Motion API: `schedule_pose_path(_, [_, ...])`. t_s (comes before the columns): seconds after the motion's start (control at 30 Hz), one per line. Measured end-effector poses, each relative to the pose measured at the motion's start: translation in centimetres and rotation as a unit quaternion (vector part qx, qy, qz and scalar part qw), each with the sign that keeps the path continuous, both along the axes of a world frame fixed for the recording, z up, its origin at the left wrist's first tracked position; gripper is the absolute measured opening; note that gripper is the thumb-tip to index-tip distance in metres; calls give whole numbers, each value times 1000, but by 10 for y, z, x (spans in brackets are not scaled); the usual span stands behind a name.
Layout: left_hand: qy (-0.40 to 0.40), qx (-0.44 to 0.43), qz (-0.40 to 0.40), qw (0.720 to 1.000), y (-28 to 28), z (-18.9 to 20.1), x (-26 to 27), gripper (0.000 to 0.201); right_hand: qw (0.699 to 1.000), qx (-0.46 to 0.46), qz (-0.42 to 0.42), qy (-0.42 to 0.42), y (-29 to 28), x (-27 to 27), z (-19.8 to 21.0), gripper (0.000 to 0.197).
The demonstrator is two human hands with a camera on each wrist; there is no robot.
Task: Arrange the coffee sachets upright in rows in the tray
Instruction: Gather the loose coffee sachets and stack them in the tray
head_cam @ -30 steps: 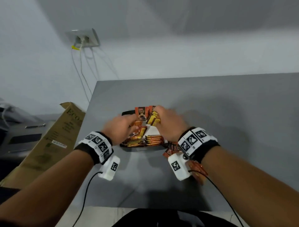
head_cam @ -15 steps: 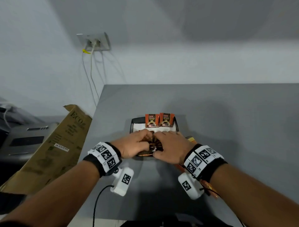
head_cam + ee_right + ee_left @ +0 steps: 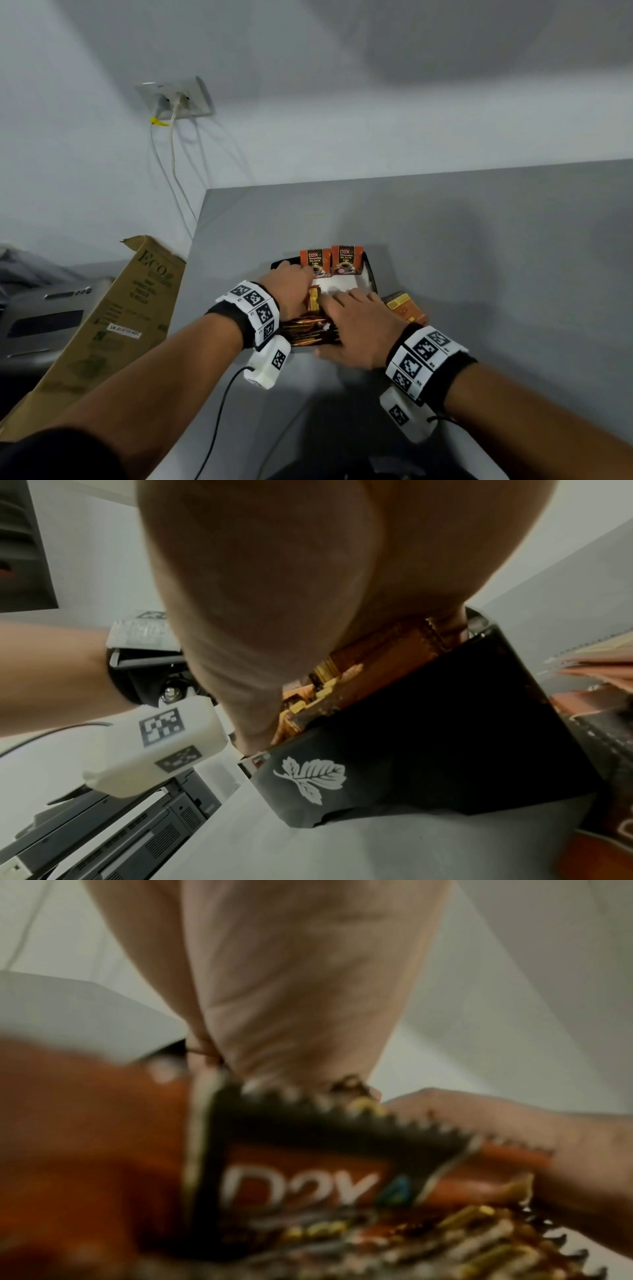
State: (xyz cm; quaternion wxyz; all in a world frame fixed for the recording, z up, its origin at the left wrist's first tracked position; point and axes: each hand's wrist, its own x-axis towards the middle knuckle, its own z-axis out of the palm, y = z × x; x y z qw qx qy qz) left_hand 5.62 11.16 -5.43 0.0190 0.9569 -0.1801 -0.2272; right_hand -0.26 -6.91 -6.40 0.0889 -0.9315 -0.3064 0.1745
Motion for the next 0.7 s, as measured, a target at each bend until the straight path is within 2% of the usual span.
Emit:
schedule_pose_path(0.13, [-7,-60,18,998,4,4,1,9,1000,-1,-4,14,0,4,1,76])
schedule_pose_path(0.23, [38,-93,23,995,7,20,-8,7,1000,-4,-8,21,-2,6,3,71])
schedule_pose_path(0.27, [67,-93,30,993,8,26,-14,14,1000,-8,-7,19,-2,6,3,68])
schedule_pose_path(0.33, [114,-86,39,989,9,32,-27,43,1000,-21,-7,15,-1,6,4,66])
schedule_pose_path(0.37, [117,-79,25,990,9,32,-34,54,1000,-25,-8,13,1,6,5,67])
schedule_pose_path(0.43, [75,-54,-19,996,7,24,-47,67,1000,-24,-13,14,4,3,5,74])
schedule_pose_path(0.5, [14,-35,-39,999,3,12,-57,71,1000,-15,-24,14,5,0,4,80])
schedule_pose_path(0.57, [-26,-54,-14,998,0,0,-63,68,999,-13,-30,-3,4,-3,3,79])
schedule_pose_path(0.7, [-43,-88,36,995,-6,-8,-70,61,999,-16,-41,-12,2,-7,1,70])
